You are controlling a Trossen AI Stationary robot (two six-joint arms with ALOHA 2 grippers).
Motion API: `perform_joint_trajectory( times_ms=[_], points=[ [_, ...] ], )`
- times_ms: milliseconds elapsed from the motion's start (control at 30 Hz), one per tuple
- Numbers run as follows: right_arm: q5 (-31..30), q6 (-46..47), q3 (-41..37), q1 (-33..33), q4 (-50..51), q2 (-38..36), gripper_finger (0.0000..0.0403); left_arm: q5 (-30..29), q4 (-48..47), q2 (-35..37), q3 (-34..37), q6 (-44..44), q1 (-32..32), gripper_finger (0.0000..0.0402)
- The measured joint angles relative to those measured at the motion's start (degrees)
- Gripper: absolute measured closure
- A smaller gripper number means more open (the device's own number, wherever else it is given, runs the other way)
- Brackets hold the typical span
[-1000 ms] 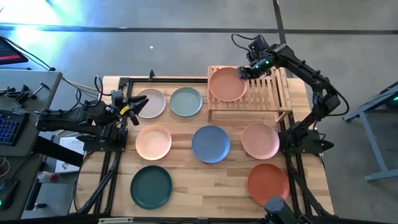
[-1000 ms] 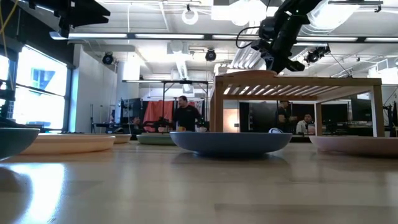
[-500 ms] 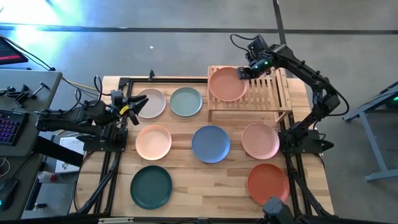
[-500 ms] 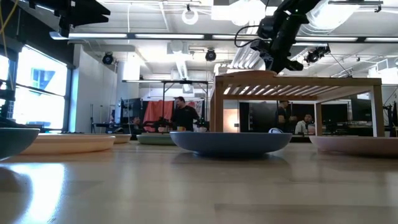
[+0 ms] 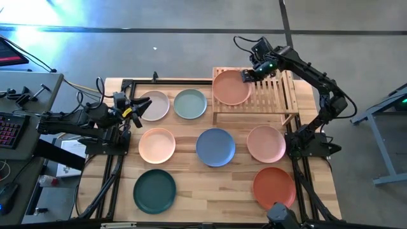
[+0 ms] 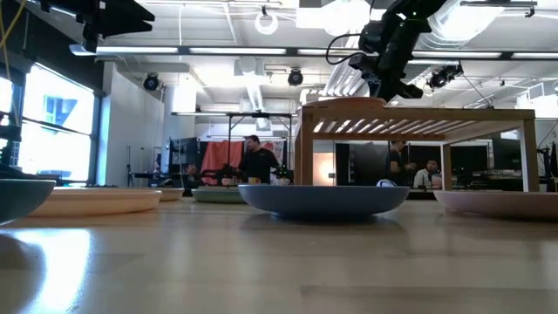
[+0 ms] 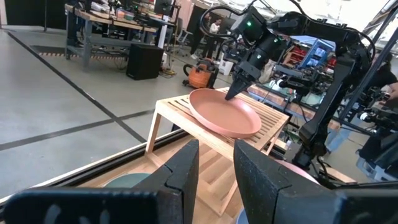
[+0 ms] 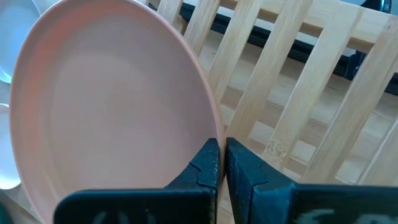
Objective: Place and stack plates onto a shelf
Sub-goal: Put the brown plate on the the shelf, then stack the white plate on top of the brown plate on the shelf
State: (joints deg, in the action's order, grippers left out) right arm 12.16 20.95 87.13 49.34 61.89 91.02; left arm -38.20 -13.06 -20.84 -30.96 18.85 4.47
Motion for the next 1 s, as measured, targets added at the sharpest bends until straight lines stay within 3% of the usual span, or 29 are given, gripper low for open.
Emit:
perform_joint_trajectory(
  times_ms=[300,667,1000],
  points=[
    [0.24,-0.24,0.02,0.00,0.57,0.00,0.0400,-0.02,0.00,-0.02,0.00,-0.62,0.00,0.0312],
    [-1.88,0.59,0.50,0.00,0.53,0.05,0.0326,-0.02,-0.02,0.00,0.00,-2.97,0.01,0.0312],
    [-1.20,-3.26,11.02,0.14,3.69,0.07,0.0320,-1.60,-2.12,-2.65,0.00,-1.57,0.00,0.0312]
  ],
)
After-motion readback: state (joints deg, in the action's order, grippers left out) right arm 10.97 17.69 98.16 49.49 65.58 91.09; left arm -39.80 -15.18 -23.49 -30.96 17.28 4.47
